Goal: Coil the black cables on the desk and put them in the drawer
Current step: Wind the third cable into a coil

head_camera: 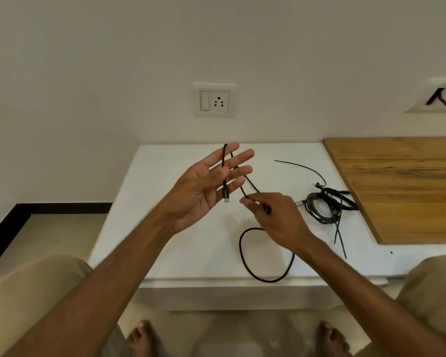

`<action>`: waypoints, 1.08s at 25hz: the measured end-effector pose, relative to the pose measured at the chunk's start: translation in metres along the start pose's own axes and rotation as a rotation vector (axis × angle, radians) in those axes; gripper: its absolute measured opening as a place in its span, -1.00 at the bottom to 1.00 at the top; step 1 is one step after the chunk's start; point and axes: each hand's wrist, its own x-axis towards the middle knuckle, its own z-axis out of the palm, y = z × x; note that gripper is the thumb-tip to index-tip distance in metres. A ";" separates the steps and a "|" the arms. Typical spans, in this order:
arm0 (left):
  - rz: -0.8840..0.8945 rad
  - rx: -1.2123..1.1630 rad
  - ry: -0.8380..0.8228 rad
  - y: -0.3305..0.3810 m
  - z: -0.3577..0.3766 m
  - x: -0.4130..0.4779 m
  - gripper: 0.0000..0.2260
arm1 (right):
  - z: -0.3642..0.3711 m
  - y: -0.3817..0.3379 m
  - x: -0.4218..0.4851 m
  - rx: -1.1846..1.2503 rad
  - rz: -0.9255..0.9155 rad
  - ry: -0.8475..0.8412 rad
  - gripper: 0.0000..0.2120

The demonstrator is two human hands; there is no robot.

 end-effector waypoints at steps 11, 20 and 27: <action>0.082 0.368 0.146 -0.023 -0.006 0.006 -0.45 | -0.004 -0.008 -0.008 -0.009 -0.115 -0.328 -0.63; 0.056 0.700 0.139 -0.034 -0.014 0.008 -0.50 | -0.016 -0.005 -0.005 0.039 0.033 -0.420 -0.77; -0.197 0.999 -0.037 -0.039 -0.011 0.000 -0.63 | -0.014 -0.010 -0.006 0.178 0.043 -0.089 -0.82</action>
